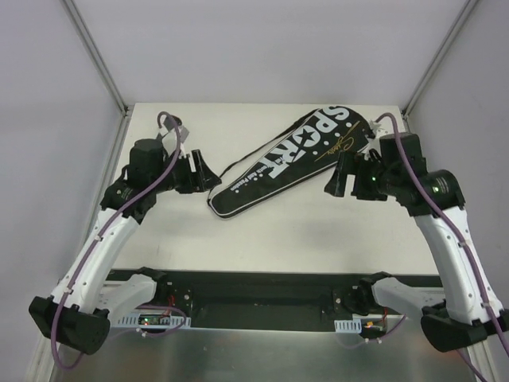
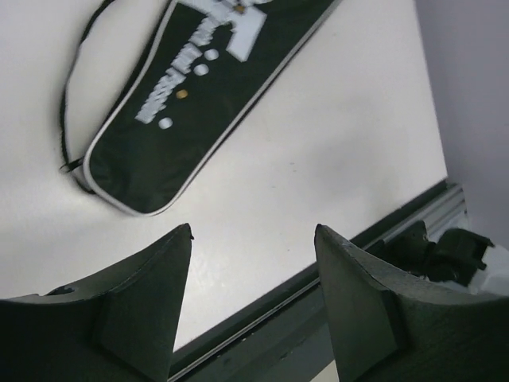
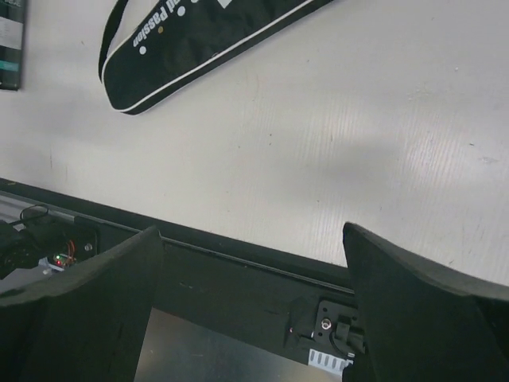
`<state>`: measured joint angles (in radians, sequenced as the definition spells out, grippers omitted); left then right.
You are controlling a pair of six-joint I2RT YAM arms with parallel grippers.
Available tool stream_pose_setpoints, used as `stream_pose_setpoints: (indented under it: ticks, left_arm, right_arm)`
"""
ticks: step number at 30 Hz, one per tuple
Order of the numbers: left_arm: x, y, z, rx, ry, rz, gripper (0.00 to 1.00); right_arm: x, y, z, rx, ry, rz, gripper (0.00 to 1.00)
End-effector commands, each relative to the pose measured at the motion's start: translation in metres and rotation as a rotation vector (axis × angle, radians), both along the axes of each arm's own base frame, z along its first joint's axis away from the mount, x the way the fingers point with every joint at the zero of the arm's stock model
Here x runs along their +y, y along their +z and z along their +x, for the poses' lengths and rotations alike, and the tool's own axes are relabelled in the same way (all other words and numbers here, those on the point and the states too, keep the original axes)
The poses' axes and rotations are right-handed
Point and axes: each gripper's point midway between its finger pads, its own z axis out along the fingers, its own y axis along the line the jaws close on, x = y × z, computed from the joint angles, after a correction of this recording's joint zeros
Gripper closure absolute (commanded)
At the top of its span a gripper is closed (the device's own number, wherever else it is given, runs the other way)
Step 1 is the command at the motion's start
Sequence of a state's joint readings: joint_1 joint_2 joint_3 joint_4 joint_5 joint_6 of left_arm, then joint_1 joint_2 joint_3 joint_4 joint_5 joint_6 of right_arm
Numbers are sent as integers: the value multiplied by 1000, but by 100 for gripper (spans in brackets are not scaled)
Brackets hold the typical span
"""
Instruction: Pack up the badminton gear
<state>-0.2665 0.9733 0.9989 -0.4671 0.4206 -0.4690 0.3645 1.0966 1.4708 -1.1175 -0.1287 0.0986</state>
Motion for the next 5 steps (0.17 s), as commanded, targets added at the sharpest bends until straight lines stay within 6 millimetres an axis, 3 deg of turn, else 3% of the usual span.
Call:
stream_pose_setpoints:
  ticks: [1, 2, 3, 5]
  left_arm:
    - [-40, 64, -26, -229, -228, 13, 39]
    - [-46, 74, -29, -276, -260, 30, 39]
    - [-52, 97, -33, -338, -281, 21, 39]
    - [-62, 119, -41, -404, -323, 13, 38]
  right_arm:
    - [-11, 42, -11, -246, -32, 72, 4]
    - [-11, 38, -13, -259, -39, 85, 4]
    - [-10, 50, -11, -327, -38, 115, 4]
    - [-12, 68, -25, -431, -26, 172, 4]
